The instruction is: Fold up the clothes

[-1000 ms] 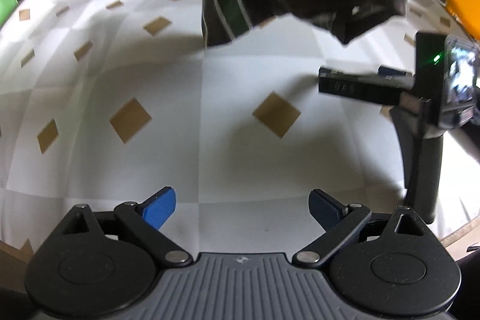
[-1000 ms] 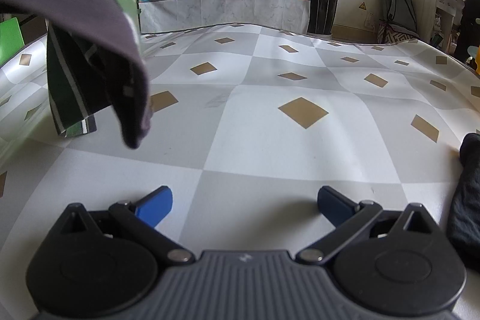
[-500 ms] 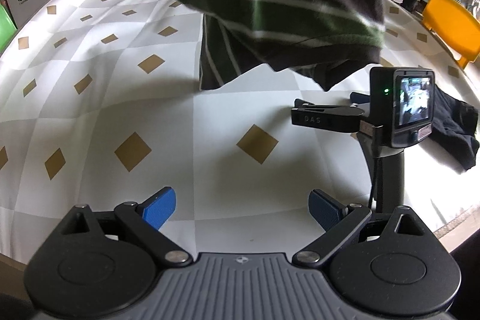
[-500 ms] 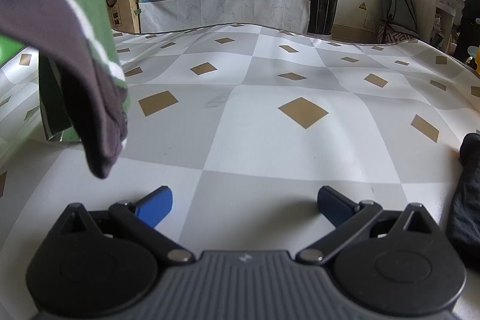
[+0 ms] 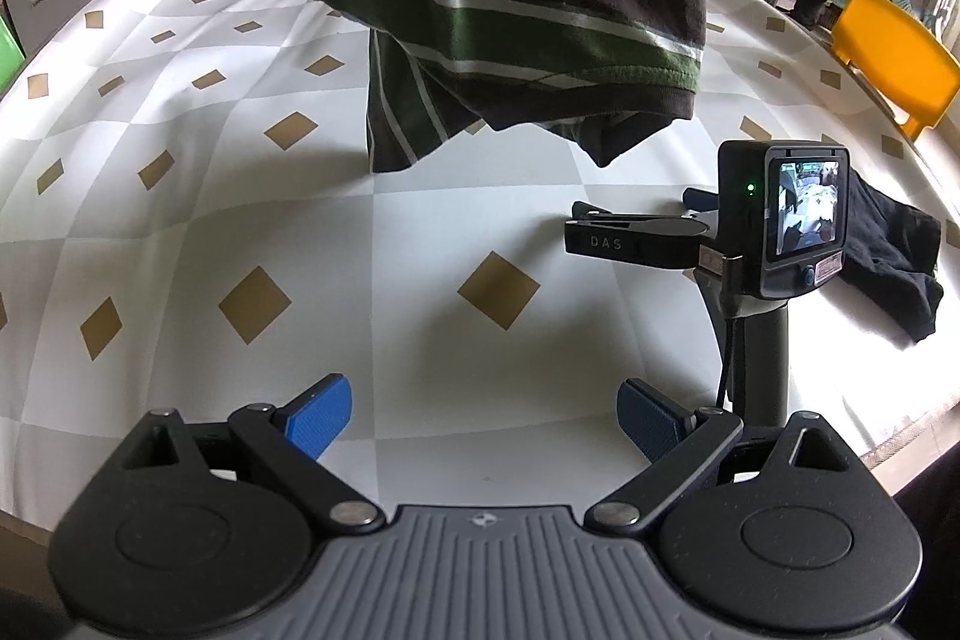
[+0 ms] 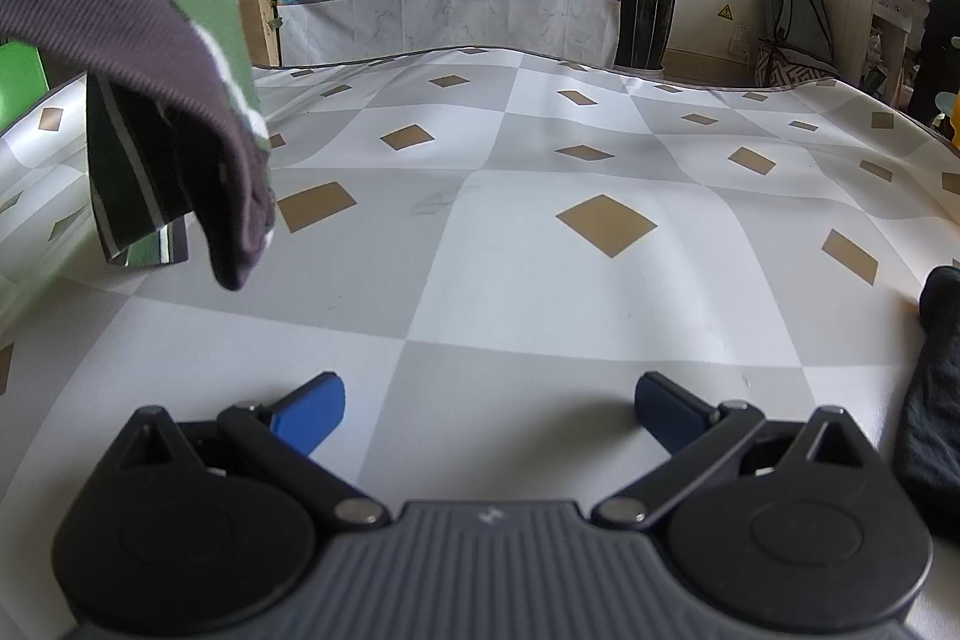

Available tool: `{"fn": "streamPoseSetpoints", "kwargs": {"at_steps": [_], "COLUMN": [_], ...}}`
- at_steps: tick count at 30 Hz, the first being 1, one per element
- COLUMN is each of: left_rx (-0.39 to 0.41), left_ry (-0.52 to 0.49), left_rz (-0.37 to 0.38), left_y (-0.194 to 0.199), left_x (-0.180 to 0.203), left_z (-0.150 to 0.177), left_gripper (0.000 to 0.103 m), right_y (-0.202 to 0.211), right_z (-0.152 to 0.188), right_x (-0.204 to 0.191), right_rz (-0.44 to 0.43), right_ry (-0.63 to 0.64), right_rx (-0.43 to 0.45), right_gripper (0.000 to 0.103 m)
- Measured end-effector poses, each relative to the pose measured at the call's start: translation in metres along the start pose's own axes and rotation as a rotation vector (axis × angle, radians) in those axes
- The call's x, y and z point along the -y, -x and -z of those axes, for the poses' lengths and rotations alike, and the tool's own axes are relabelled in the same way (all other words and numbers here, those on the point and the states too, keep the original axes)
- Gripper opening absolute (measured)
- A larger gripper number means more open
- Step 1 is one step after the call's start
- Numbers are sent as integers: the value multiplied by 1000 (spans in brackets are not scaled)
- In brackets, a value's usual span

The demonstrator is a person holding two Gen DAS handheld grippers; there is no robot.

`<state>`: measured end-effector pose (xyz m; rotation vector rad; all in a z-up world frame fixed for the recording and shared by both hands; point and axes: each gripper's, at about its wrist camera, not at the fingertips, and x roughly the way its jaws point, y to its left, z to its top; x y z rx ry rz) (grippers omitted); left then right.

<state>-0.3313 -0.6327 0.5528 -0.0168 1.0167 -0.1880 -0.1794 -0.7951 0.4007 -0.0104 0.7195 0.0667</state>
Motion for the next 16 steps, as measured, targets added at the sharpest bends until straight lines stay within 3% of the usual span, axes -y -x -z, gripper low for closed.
{"fn": "streamPoseSetpoints", "kwargs": {"at_steps": [16], "left_rx": [3], "left_ry": [18], "left_rz": [-4], "left_y": [1], "left_x": [-4], "left_z": [0], "left_gripper": [96], "right_y": [0], "right_z": [0], "right_x": [0], "right_rz": [0], "right_ry": [0], "right_rx": [0], "right_gripper": [103]}}
